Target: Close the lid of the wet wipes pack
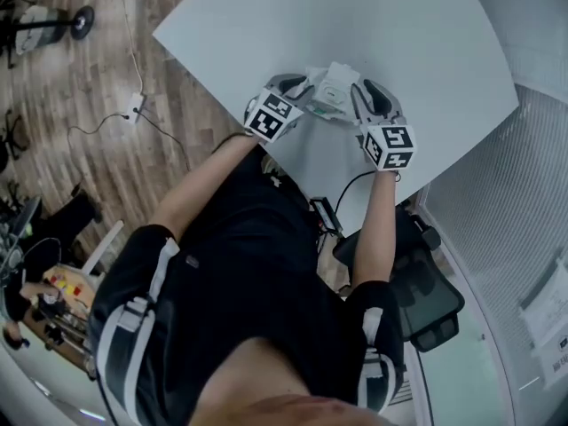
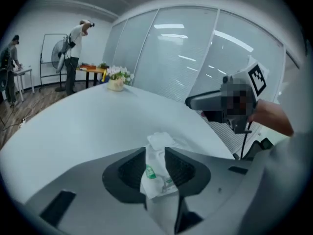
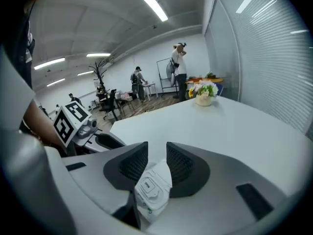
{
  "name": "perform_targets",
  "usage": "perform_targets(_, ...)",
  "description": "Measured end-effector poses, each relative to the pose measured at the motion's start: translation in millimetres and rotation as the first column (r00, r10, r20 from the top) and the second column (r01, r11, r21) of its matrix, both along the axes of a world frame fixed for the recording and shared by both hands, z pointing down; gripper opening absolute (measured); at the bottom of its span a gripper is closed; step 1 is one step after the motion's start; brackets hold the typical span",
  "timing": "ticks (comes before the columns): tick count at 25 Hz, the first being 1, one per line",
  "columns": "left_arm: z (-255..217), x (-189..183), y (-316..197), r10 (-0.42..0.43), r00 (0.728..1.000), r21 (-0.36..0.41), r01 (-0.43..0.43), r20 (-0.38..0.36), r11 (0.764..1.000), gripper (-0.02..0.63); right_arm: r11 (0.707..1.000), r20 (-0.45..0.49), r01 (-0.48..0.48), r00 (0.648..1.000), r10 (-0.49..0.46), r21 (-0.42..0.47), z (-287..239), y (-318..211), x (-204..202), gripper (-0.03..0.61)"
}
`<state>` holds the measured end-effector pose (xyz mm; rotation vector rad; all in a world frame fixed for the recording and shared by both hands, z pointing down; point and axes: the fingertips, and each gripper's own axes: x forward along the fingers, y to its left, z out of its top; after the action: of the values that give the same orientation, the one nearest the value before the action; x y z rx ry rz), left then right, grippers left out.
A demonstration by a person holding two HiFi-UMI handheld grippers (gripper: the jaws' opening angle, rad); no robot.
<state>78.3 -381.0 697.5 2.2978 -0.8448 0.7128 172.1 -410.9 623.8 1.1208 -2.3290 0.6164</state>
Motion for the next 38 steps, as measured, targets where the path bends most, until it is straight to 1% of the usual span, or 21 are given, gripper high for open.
perform_targets(1, 12, 4, -1, 0.015, 1.000, -0.030, -0.014, 0.012, 0.999, 0.137, 0.999, -0.013, 0.033, 0.999, -0.033, -0.029, 11, -5, 0, 0.138)
perform_targets(2, 24, 7, -2, 0.029, 0.999, -0.054, -0.027, 0.029, 0.998, 0.150, 0.996, -0.026, 0.068, 0.997, -0.070, -0.056, 22, -10, 1, 0.138)
perform_targets(5, 55, 10, -5, 0.052, 0.996, -0.125, -0.043, 0.066, 0.991, 0.149, 0.974, -0.051, 0.171, 0.982, -0.180, -0.148, 59, -25, -1, 0.158)
perform_targets(8, 64, 9, -2, 0.032, 0.997, -0.174, -0.020, 0.064, 0.985, 0.149, 0.935, -0.054, 0.258, 0.959, -0.278, -0.243, 82, -29, 0, 0.196)
perform_targets(10, 66, 8, -3, 0.025, 0.998, -0.182, -0.014, 0.059, 0.983, 0.149, 0.907, -0.054, 0.299, 0.943, -0.328, -0.297, 97, -31, 5, 0.217)
perform_targets(14, 66, 8, -6, 0.040, 0.998, -0.189, -0.031, 0.045, 0.982, 0.149, 0.849, -0.045, 0.363, 0.911, -0.410, -0.384, 122, -26, 6, 0.228)
perform_targets(16, 63, 8, -5, 0.043, 0.998, -0.183, -0.035, 0.040, 0.982, 0.149, 0.834, -0.046, 0.384, 0.899, -0.436, -0.397, 123, -23, 5, 0.228)
perform_targets(18, 61, 7, -6, 0.041, 0.998, -0.179, -0.033, 0.040, 0.983, 0.149, 0.830, -0.049, 0.397, 0.892, -0.450, -0.390, 119, -24, 2, 0.209)
perform_targets(23, 64, 5, -6, 0.039, 0.998, -0.186, -0.031, 0.040, 0.982, 0.149, 0.824, -0.048, 0.434, 0.875, -0.482, -0.365, 102, -23, -1, 0.204)
perform_targets(25, 65, 3, -5, 0.040, 0.998, -0.188, -0.031, 0.041, 0.982, 0.149, 0.816, -0.034, 0.456, 0.866, -0.499, -0.356, 92, -17, -5, 0.195)
perform_targets(26, 65, 2, -5, 0.040, 0.998, -0.189, -0.031, 0.043, 0.982, 0.149, 0.808, -0.023, 0.471, 0.859, -0.511, -0.354, 87, -13, -8, 0.165)
perform_targets(27, 66, 1, -6, 0.039, 0.998, -0.189, -0.030, 0.045, 0.982, 0.149, 0.799, -0.014, 0.486, 0.851, -0.525, -0.354, 83, -8, -11, 0.160)
perform_targets(29, 68, 0, -6, 0.038, 0.998, -0.188, -0.028, 0.049, 0.982, 0.149, 0.775, -0.011, 0.517, 0.830, -0.558, -0.363, 80, 4, -14, 0.161)
perform_targets(34, 72, 1, -7, 0.031, 0.998, -0.184, -0.021, 0.055, 0.983, 0.149, 0.703, 0.022, 0.579, 0.778, -0.628, -0.413, 90, 40, -21, 0.161)
perform_targets(36, 72, 3, -7, 0.026, 0.998, -0.185, -0.016, 0.051, 0.983, 0.149, 0.687, 0.035, 0.585, 0.771, -0.636, -0.431, 100, 53, -24, 0.164)
perform_targets(38, 71, 2, -6, 0.024, 0.999, -0.183, -0.015, 0.047, 0.983, 0.149, 0.684, 0.040, 0.577, 0.776, -0.629, -0.447, 108, 60, -26, 0.166)
